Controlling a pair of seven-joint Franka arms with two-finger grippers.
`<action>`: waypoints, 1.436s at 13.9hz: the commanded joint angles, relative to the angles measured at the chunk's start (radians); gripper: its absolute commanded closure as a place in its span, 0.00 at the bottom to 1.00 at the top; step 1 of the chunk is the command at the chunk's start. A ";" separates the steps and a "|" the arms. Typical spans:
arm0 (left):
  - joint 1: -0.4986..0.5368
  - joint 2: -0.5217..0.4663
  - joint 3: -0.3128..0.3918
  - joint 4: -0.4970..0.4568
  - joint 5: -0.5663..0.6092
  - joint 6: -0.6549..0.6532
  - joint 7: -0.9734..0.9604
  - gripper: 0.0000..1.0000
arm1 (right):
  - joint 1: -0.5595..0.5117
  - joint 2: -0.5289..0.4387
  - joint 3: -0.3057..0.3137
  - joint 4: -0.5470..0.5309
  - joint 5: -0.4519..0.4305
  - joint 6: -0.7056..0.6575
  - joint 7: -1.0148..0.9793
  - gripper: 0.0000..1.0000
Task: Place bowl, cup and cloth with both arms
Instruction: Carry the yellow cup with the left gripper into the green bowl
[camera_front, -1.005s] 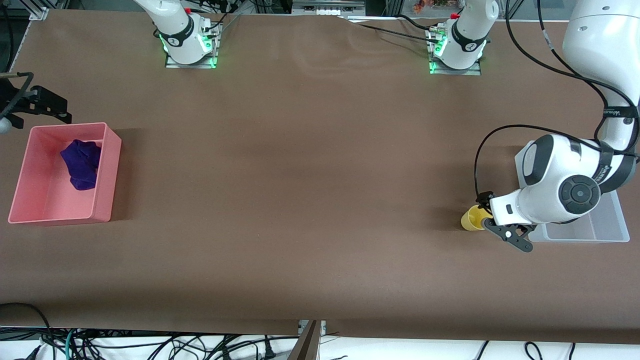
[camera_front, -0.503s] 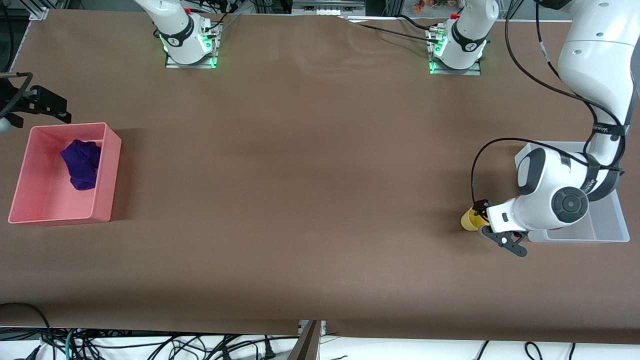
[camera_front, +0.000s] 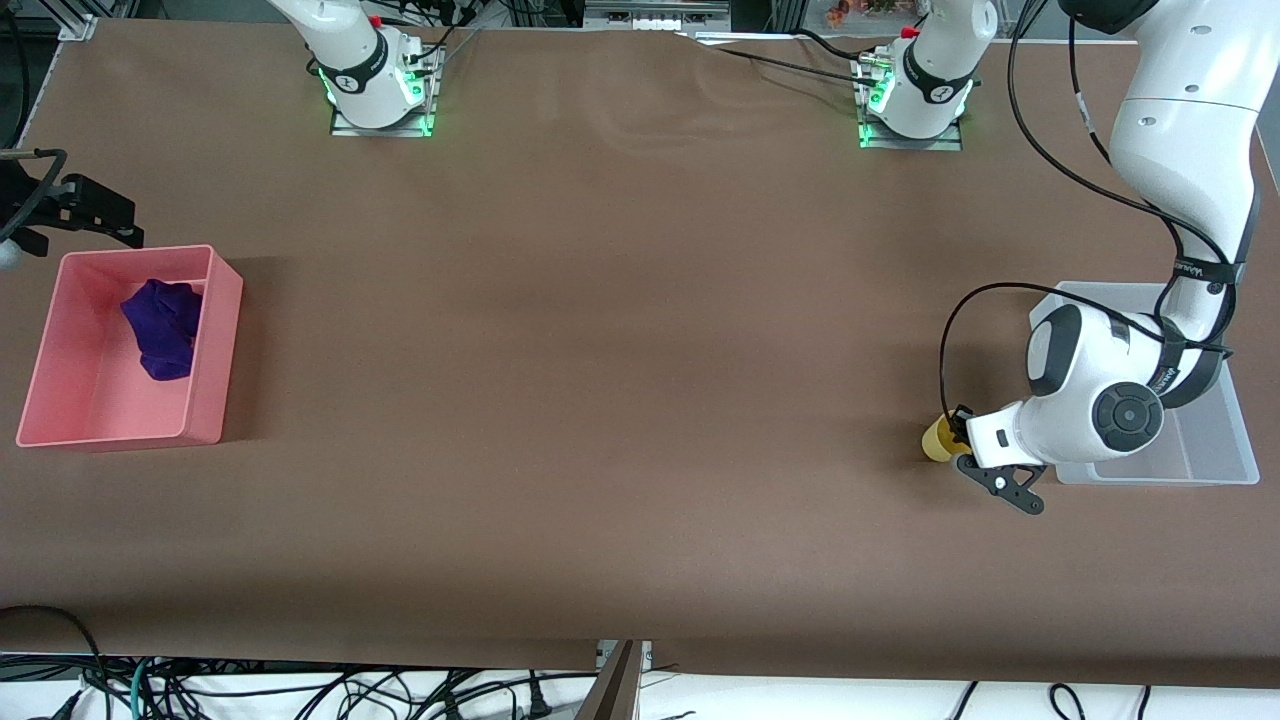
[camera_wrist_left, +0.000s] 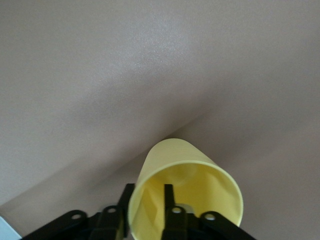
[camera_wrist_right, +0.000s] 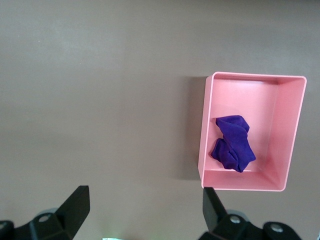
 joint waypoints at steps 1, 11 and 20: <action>0.004 -0.029 -0.003 0.011 0.002 -0.049 0.000 1.00 | -0.005 -0.006 0.006 -0.004 0.000 -0.005 0.024 0.00; 0.228 -0.282 -0.003 0.006 -0.006 -0.428 0.428 1.00 | -0.008 -0.008 0.003 -0.004 0.029 -0.005 0.046 0.00; 0.406 -0.235 -0.002 -0.244 0.092 -0.114 0.525 1.00 | -0.008 -0.006 0.006 -0.004 0.025 -0.005 0.055 0.00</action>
